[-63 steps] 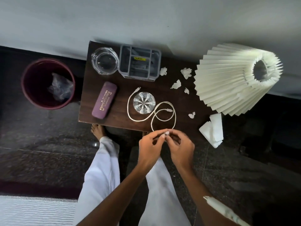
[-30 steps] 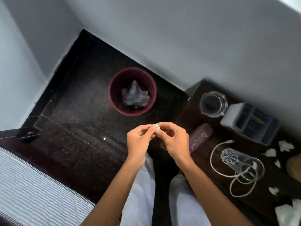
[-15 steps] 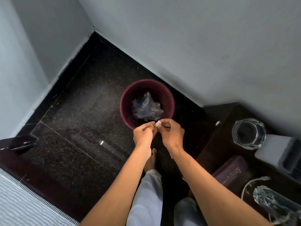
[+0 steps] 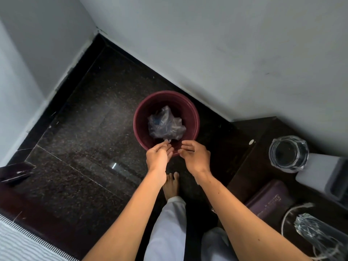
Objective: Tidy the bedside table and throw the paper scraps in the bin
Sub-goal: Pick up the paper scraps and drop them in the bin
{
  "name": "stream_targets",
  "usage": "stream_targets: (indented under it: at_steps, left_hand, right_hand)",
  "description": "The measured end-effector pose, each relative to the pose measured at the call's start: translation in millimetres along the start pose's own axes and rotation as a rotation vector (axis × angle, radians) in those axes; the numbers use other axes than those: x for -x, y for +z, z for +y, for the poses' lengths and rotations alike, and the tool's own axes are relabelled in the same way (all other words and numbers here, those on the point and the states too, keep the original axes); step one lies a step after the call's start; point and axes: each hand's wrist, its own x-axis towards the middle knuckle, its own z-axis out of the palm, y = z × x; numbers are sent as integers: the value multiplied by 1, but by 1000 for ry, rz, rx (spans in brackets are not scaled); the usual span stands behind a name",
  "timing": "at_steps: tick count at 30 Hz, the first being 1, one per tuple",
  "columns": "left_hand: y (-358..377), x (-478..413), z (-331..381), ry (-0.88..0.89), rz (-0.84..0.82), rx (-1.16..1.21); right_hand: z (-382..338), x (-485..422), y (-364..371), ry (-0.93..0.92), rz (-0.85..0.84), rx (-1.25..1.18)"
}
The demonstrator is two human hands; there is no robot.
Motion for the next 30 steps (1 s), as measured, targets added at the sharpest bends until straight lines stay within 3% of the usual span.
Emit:
stream_targets:
  at_steps: [11, 24, 30]
  left_hand:
    - [16, 101, -22, 56, -205, -32]
    - [56, 253, -116, 11, -332, -103]
    - [78, 304, -181, -41, -395, -260]
  right_hand:
    - [11, 77, -68, -61, 108, -206]
    - [83, 203, -193, 0, 297, -346]
    - [143, 252, -243, 69, 383, -401]
